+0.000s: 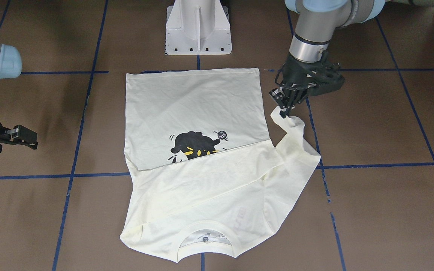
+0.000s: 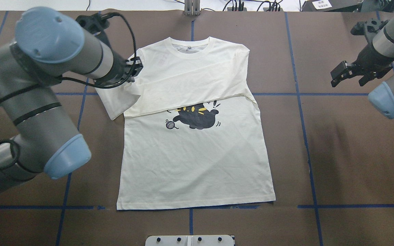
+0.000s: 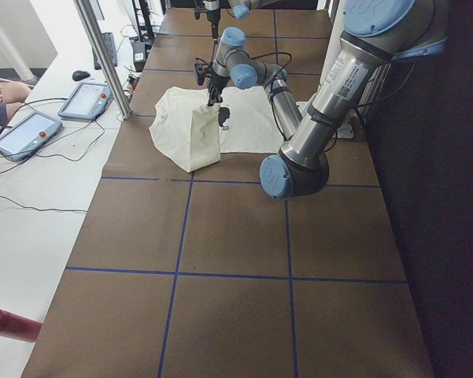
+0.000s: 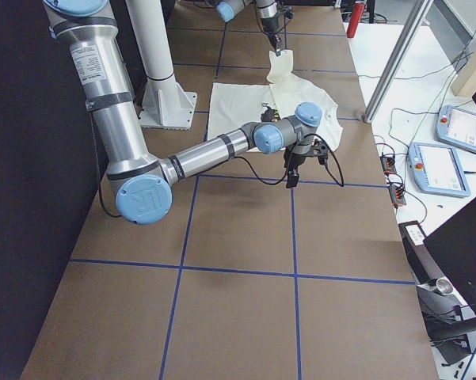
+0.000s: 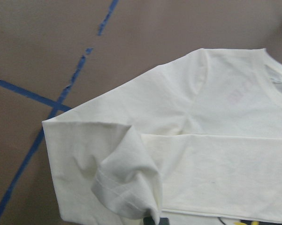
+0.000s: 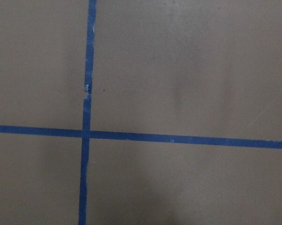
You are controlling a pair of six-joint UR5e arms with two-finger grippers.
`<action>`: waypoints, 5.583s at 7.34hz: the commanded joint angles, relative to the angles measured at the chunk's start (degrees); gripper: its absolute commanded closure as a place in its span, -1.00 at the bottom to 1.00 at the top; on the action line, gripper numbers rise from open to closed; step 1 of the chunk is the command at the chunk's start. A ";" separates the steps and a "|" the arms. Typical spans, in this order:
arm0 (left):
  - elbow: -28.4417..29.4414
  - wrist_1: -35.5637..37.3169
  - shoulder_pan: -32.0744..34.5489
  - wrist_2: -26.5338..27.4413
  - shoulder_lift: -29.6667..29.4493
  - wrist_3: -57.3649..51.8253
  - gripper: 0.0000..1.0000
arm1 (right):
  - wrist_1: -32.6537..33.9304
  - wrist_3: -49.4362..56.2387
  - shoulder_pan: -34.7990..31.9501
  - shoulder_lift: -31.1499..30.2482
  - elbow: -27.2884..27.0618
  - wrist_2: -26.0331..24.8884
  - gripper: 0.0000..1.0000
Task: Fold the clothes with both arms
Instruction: 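Carry the other sleeve across the shirt body with the left gripper, then release the sleeve and move both grippers to the shirt's side edges, then lower both grippers and grasp the hem corners nearest the robot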
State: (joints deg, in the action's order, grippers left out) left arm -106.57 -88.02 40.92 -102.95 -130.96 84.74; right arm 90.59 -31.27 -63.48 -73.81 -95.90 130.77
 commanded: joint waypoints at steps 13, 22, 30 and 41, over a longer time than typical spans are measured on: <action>25.44 -16.41 -14.90 5.93 -12.37 -0.95 -1.00 | -0.33 -16.06 8.16 0.16 -10.15 -1.28 -1.00; -11.46 6.01 -8.48 0.03 16.00 -25.33 -1.00 | -22.13 -52.40 48.88 -14.16 -19.67 -32.59 -1.00; -11.82 5.84 -8.57 -0.15 15.48 -25.07 -0.99 | -21.95 -53.72 49.42 -14.16 -20.37 -32.33 1.00; -9.80 -9.10 -27.64 2.75 28.31 10.27 -0.66 | -22.21 -53.72 46.78 -13.73 -25.65 -28.29 1.00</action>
State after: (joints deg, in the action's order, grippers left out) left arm -117.21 -97.15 14.07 -100.39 -102.64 94.08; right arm 68.48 -84.99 -16.41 -87.63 -121.54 102.28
